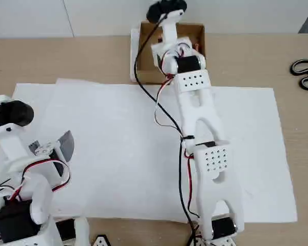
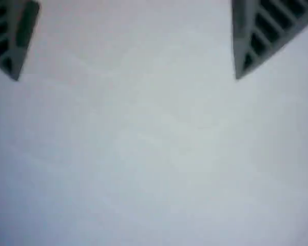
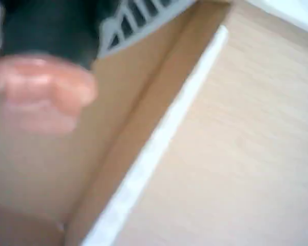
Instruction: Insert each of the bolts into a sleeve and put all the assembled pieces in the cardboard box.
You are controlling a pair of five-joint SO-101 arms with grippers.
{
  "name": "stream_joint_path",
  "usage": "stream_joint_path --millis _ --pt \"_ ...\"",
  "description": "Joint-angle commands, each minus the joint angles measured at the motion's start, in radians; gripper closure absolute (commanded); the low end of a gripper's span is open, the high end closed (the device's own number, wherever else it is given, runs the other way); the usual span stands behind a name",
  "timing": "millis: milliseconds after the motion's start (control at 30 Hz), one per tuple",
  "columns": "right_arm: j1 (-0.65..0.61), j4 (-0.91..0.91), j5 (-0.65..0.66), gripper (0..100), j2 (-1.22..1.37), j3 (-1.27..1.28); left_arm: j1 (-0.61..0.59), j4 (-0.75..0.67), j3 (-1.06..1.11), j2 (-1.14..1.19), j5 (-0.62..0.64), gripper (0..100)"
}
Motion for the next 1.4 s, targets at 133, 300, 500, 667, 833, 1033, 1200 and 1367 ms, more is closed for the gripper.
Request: stream_joint_path --millis 133,300,500,667,833,1033,1200,1367 --pt "-0.021 -0.058 0.011 99.5 -0.007 -0.094 -0.002 -0.025 0.001 -0.008 -0.008 75" --pt "-0.021 -0.217 0.011 99.5 0.084 -0.043 -0.002 -0.021 0.001 -0.008 -0.008 75" --pt "-0.021 -0.318 0.011 99.5 0.191 -0.043 -0.002 -0.021 0.001 -0.008 -0.008 75" --pt "-0.019 -0.312 0.018 98.3 0.223 -0.043 -0.002 -0.026 0.033 -0.008 -0.008 75" --pt "-0.021 -0.266 0.072 88.0 0.225 -0.043 -0.002 -0.028 0.035 -0.008 -0.008 75" --pt "-0.021 -0.263 0.074 88.3 0.217 -0.051 -0.002 -0.028 0.036 -0.008 -0.009 75" --pt "-0.019 -0.185 0.074 88.1 0.217 -0.181 -0.002 -0.028 0.036 -0.008 -0.009 75" --pt "-0.016 -0.07 0.074 88.2 0.217 -0.367 -0.002 -0.043 0.03 -0.009 -0.011 75"
